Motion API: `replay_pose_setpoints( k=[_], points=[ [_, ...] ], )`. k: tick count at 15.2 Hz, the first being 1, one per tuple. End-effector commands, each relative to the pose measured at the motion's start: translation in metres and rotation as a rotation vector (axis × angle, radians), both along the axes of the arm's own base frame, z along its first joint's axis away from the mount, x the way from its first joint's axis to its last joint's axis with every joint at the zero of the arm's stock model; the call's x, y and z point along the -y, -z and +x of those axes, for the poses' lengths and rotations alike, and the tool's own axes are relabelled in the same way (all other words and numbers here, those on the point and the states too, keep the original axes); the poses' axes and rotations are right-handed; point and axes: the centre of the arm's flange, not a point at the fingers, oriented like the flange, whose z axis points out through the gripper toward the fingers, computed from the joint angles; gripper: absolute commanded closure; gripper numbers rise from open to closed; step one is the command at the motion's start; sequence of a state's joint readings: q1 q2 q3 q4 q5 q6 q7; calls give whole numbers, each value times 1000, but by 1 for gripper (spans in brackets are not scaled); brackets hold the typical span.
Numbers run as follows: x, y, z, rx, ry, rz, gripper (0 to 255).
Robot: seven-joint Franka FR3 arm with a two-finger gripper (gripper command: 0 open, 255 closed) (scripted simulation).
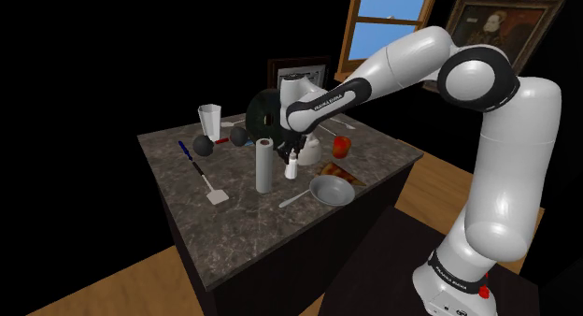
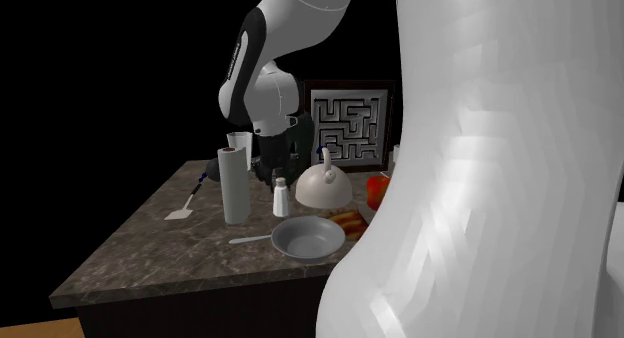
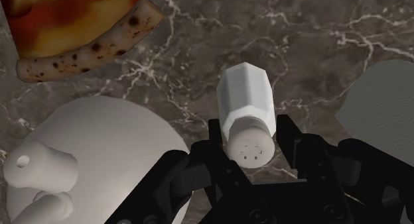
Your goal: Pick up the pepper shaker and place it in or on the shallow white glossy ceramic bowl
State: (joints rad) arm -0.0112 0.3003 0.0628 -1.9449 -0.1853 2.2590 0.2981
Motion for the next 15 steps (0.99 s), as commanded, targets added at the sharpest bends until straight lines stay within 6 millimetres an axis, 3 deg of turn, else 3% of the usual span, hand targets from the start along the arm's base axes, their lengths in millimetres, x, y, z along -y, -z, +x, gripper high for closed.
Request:
replay_pose_setpoints(
  k=[1,15],
  points=[
    [1,-10,0,0,0,0,255],
    [1,-84,0,0,0,0,255]
  ],
)
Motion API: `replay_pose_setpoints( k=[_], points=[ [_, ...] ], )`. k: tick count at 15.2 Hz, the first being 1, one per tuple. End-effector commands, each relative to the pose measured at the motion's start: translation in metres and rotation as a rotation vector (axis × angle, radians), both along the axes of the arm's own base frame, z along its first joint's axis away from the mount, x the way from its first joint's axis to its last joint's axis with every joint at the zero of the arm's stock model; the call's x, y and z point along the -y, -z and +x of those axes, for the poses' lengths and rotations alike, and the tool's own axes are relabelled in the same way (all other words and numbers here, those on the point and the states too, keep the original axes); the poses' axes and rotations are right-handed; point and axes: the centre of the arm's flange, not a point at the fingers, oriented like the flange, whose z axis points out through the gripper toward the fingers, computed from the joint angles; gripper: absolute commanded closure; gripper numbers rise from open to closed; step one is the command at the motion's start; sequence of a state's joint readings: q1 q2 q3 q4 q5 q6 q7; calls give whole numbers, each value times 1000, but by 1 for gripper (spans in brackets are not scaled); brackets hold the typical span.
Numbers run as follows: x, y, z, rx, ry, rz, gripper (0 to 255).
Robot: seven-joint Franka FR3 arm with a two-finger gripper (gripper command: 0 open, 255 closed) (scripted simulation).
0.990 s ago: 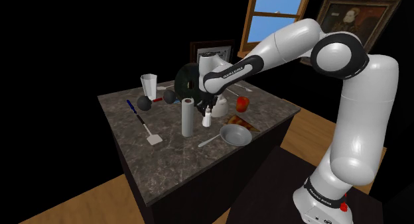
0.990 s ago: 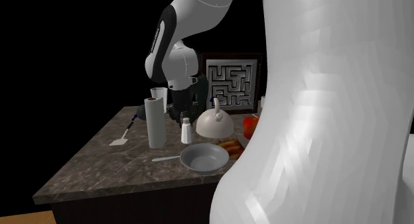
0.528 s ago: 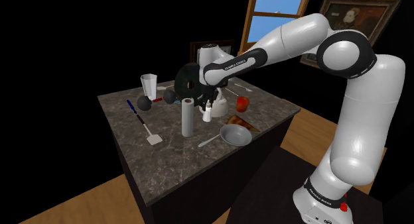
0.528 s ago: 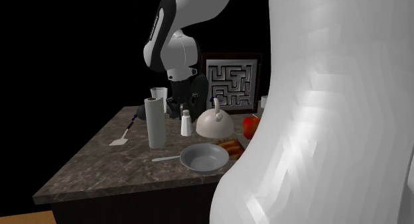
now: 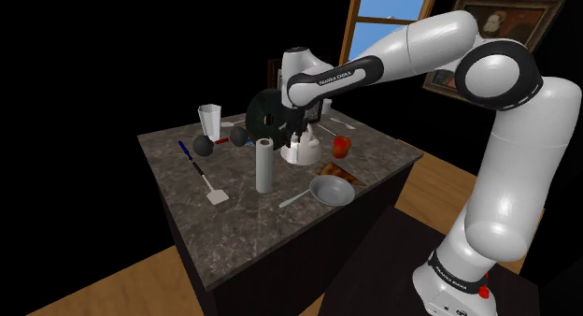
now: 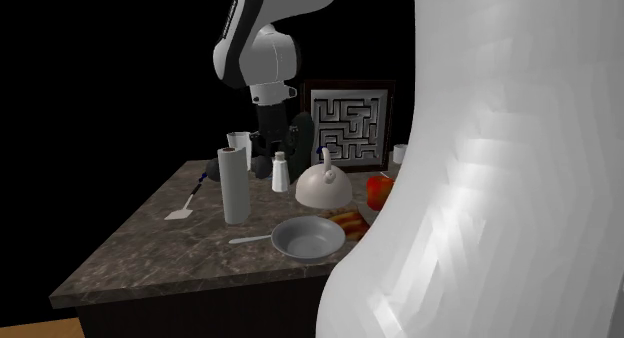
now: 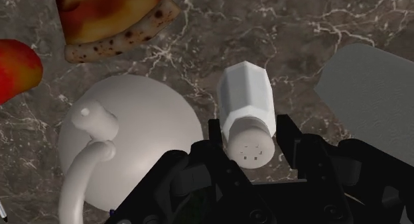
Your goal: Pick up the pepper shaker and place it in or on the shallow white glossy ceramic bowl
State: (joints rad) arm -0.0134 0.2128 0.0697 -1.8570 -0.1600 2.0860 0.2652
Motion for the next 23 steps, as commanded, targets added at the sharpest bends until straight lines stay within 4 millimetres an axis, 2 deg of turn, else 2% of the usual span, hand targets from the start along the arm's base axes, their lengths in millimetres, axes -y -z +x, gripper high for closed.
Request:
replay_pose_setpoints(
  k=[1,6,19,20,23],
  points=[
    [0,-11,0,0,0,0,255],
    [0,-33,0,0,0,0,255],
    [14,-60,-169,0,0,0,255],
    [16,-63,-192,0,0,0,255],
    [16,-47,-192,0,0,0,255]
  ],
)
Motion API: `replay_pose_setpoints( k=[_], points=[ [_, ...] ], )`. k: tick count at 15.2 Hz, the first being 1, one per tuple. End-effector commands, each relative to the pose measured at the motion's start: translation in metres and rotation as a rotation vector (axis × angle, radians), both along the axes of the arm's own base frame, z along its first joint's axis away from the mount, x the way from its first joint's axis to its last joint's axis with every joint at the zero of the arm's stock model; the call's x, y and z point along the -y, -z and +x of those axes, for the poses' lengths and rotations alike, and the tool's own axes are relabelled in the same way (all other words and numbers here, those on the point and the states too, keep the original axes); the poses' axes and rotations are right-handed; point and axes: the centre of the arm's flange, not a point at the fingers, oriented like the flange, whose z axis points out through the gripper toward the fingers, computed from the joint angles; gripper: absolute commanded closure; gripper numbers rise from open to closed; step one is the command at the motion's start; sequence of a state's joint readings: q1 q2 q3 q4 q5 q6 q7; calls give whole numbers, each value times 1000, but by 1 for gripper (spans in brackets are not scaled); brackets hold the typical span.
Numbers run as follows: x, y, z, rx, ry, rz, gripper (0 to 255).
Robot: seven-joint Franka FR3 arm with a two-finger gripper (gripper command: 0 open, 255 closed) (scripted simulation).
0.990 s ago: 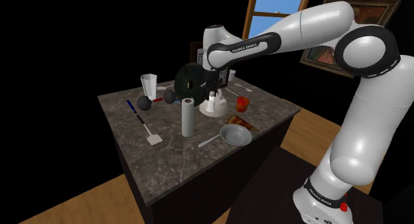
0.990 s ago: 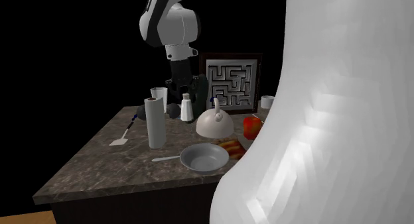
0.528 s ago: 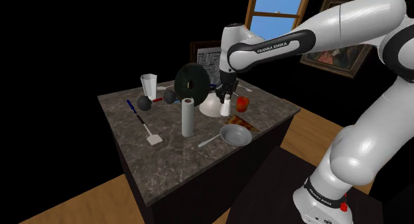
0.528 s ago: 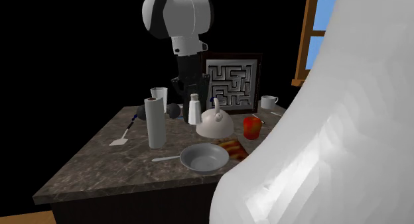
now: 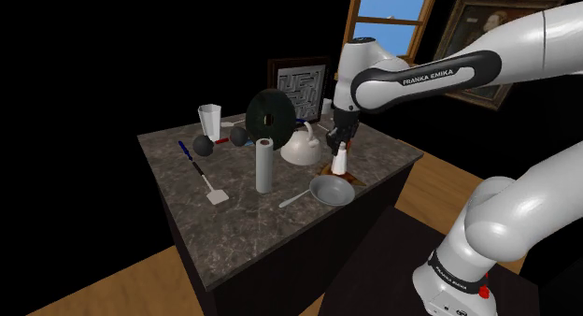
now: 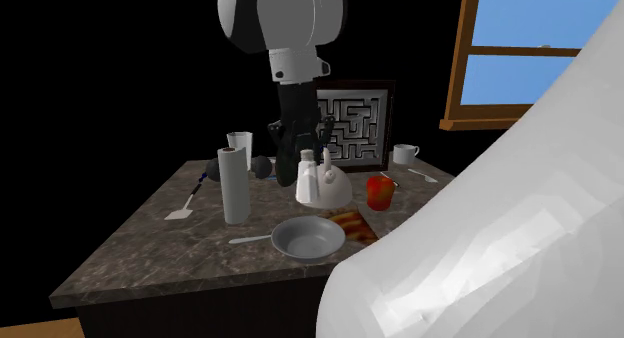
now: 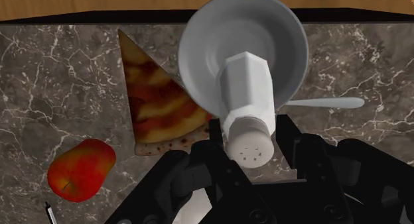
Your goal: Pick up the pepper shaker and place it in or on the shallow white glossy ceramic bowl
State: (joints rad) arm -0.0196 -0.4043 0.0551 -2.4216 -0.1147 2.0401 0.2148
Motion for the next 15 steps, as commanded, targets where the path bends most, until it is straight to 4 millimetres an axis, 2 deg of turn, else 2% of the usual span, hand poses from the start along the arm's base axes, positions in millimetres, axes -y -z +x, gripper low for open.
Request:
replay_pose_setpoints(
  k=[1,15],
  points=[
    [1,9,-2,0,0,0,255],
    [1,83,-2,0,0,0,255]
  ],
)
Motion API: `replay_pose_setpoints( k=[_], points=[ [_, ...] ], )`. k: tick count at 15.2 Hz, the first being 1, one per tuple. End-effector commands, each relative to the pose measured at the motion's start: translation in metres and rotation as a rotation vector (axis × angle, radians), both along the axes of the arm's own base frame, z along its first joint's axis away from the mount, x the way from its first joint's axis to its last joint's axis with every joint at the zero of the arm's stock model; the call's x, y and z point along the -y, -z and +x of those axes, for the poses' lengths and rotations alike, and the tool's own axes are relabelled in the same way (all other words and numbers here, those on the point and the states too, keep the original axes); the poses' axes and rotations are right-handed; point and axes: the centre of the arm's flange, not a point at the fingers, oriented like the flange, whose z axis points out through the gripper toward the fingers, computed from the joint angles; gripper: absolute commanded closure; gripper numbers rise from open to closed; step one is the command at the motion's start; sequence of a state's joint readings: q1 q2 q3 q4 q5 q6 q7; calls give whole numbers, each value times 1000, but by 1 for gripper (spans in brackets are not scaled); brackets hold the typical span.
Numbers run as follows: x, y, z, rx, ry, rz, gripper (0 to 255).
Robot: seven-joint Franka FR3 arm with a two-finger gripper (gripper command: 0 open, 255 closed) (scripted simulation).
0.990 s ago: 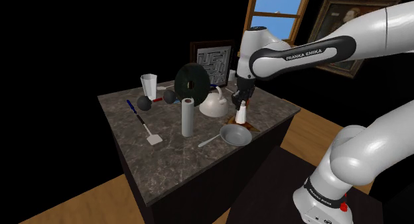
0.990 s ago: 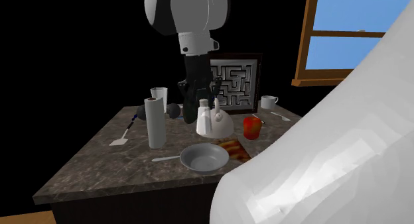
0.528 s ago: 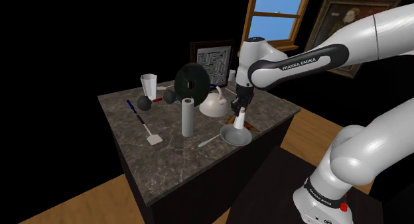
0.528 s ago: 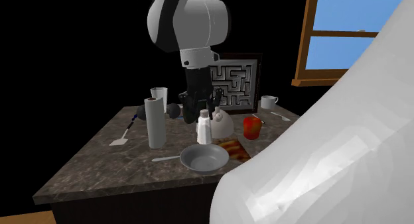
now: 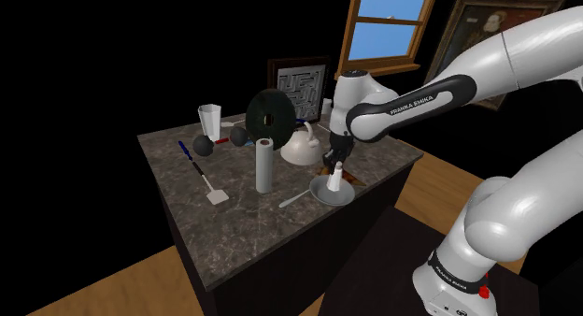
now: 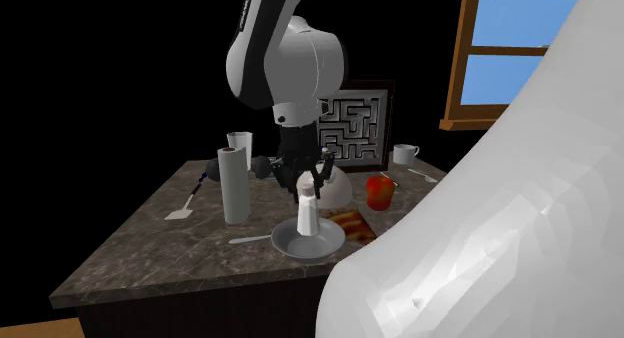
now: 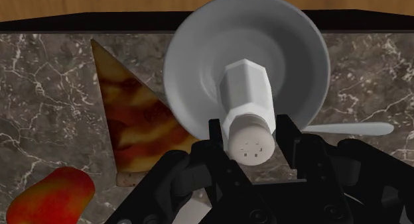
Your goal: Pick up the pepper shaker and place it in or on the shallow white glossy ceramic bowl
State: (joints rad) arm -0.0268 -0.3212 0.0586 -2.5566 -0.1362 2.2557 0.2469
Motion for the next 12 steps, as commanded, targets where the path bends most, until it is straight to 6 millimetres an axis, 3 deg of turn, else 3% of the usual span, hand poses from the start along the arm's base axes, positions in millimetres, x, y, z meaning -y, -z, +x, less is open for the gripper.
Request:
replay_pose_setpoints(
  k=[1,9,10,12],
  points=[
    [1,11,0,1,0,0,255],
    [1,11,0,1,0,0,255],
    [1,11,0,1,0,0,0],
    [1,11,0,1,0,0,0]
  ],
)
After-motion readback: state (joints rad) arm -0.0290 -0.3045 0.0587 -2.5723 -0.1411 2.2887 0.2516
